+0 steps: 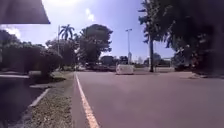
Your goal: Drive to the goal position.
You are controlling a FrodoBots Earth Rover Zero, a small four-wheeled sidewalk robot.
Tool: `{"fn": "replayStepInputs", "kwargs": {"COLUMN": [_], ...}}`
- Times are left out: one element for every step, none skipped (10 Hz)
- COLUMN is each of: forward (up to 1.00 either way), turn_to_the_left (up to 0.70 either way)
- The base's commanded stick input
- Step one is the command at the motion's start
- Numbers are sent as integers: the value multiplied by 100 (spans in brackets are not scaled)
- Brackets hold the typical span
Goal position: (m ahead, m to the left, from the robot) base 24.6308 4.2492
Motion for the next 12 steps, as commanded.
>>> {"fn": "replayStepInputs", "kwargs": {"forward": [70,70,70,70,70,70,70,70,70,70,70,70], "turn_to_the_left": [0,0,0,0,0,0,0,0,0,0,0,0]}}
